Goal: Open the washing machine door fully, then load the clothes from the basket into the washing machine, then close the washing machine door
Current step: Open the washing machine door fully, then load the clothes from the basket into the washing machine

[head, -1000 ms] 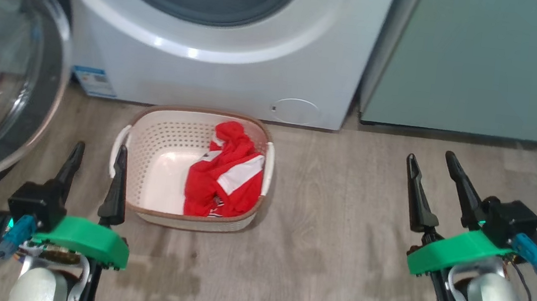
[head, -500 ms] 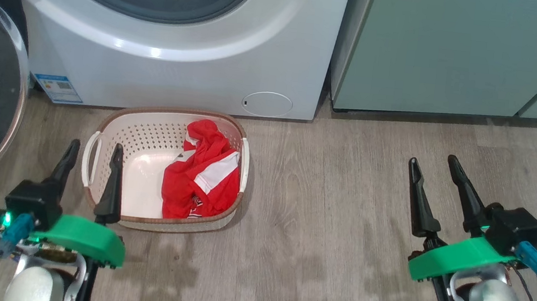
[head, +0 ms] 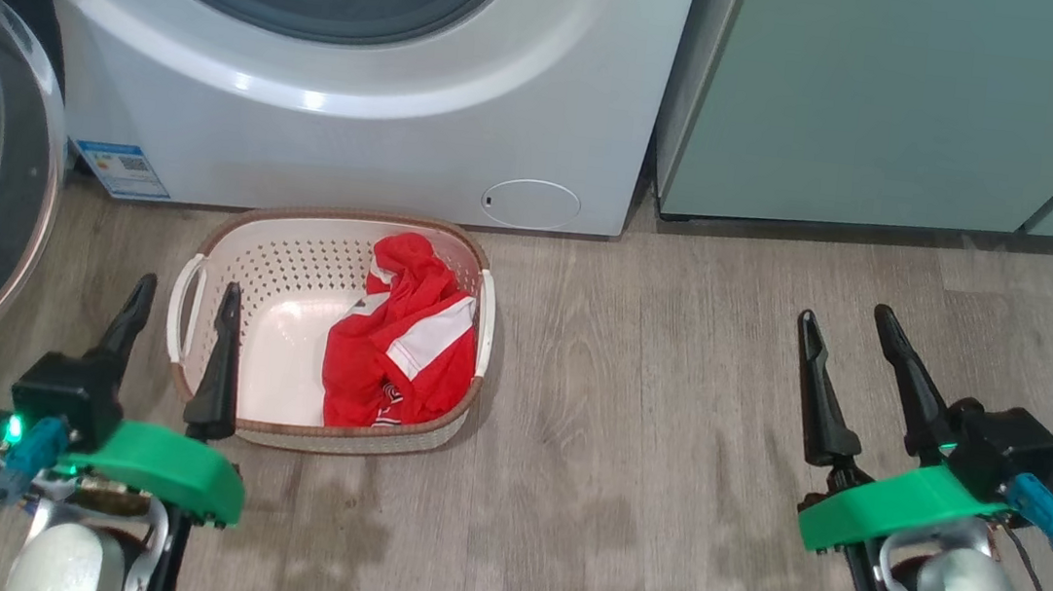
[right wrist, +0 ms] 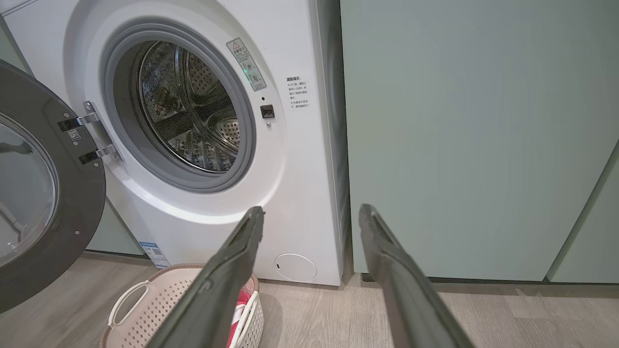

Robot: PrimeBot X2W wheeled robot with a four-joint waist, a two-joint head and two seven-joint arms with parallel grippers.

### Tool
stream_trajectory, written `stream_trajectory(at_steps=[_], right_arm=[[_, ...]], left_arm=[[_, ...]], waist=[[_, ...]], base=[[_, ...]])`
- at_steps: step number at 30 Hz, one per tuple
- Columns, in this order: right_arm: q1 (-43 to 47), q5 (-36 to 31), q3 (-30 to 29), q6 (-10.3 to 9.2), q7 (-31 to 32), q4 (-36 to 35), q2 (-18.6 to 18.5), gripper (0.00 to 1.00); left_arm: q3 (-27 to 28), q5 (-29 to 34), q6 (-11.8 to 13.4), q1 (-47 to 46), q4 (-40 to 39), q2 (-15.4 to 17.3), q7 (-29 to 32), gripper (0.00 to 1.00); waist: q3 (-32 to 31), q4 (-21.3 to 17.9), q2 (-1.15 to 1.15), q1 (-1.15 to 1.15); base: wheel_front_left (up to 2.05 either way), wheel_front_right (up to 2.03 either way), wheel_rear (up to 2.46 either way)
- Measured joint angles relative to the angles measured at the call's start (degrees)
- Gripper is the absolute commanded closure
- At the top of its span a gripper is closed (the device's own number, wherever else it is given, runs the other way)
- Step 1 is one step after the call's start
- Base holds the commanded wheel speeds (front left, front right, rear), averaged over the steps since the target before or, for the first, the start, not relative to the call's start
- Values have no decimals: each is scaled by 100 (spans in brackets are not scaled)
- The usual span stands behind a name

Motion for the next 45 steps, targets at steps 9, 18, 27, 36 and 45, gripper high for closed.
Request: stream_trajectory(at_steps=[9,18,27,36,45], right_arm=[[-19,41,3,0,0,27,0,0],[-108,42,9,0,-10,35,0,0],[-94,51,29,0,-10,74,2,0],[-102,57,46,0,-11,79,2,0],[-121,57,80,0,-16,83,3,0]], left_arm=[[-11,0,80,-1,0,15,-1,0],[-131,-8,78,-1,-32,46,-18,0],[-144,-9,81,6,-80,89,-18,0],[-257,-8,80,2,-114,145,8,0],[-289,-10,86,-10,-114,171,1,0]], waist=[[18,-5,0,0],[24,-2,0,0],[14,-28,0,0],[26,-43,0,0],[35,-17,0,2]], base=[[0,0,0],[20,-20,0],[141,-141,0],[198,-198,0],[88,-88,0]])
